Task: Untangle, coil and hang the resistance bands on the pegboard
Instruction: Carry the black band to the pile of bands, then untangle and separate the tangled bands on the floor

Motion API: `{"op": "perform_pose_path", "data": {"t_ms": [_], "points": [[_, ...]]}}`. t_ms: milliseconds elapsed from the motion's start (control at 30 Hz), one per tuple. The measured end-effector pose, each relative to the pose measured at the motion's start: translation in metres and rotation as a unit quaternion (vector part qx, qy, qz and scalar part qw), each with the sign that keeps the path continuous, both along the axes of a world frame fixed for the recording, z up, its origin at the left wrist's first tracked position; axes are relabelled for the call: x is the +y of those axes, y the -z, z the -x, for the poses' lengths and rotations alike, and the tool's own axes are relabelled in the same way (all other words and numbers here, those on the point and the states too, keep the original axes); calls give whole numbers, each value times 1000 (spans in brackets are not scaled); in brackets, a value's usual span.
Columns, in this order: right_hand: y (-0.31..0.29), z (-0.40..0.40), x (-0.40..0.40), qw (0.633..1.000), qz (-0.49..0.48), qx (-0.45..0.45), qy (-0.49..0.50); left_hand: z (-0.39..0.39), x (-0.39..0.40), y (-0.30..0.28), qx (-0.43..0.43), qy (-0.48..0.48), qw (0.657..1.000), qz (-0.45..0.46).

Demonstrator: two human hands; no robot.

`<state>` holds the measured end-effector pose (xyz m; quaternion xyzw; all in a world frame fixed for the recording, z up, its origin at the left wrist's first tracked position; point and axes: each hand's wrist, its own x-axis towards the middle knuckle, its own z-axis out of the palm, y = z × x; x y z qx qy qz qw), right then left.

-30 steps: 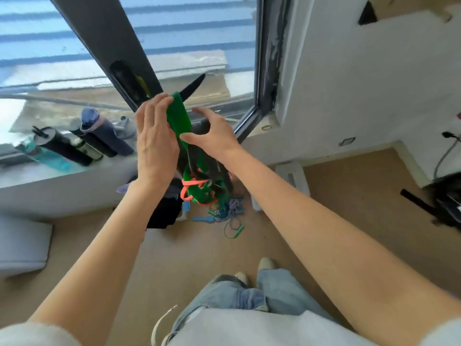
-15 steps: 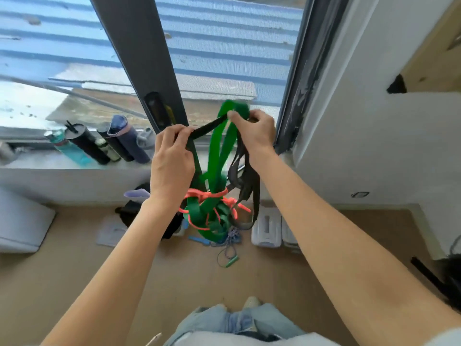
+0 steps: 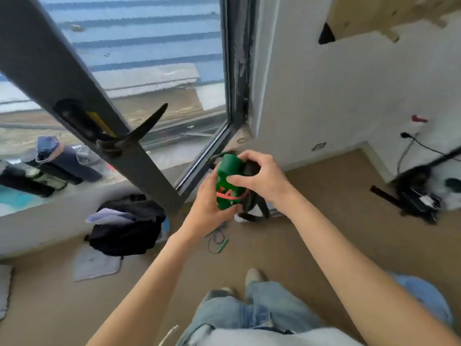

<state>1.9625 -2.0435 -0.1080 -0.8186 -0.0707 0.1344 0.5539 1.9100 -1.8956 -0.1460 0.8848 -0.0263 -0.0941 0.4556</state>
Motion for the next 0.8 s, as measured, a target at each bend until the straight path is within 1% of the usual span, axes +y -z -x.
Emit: {"op": "perform_pose_path", "data": {"t_ms": [33,67,100,167,200,267,300,333,367,400,433,467,500,600,733,800], "points": [[-1,8,-14,1000,-12,-4,24,-6,-12,2,13,23,998,59],[-1,16,-28,998,-30,-3,63,-12,-24,4,17,41,995,93],[1,24,-43,993,-52,2,109,-20,-36,8,13,61,993,97],[11,43,-74,980,-74,21,186,-32,-66,17,22,114,991,60],[18,53,-92,974,-70,36,213,-36,-82,23,41,133,989,46],[35,70,-129,962,-54,72,257,-42,-114,38,106,132,985,29],[44,78,-148,957,-26,91,274,-43,-130,44,144,119,982,29],[55,83,-167,952,30,102,287,-43,-147,49,178,102,978,39],[66,88,-186,944,105,107,295,-44,-165,53,206,87,973,52],[78,91,-204,932,178,109,295,-46,-184,57,227,77,969,60],[88,93,-222,922,229,114,292,-50,-205,62,237,78,967,58],[97,93,-241,913,253,125,295,-53,-226,67,242,92,965,50],[106,92,-259,908,251,138,306,-56,-248,73,244,115,962,36],[130,80,-317,903,164,165,361,-69,-314,91,236,174,956,-15],[162,50,-383,901,98,212,365,-95,-388,118,245,150,957,-45],[170,35,-407,898,59,249,358,-106,-417,129,255,145,953,-76]]}}
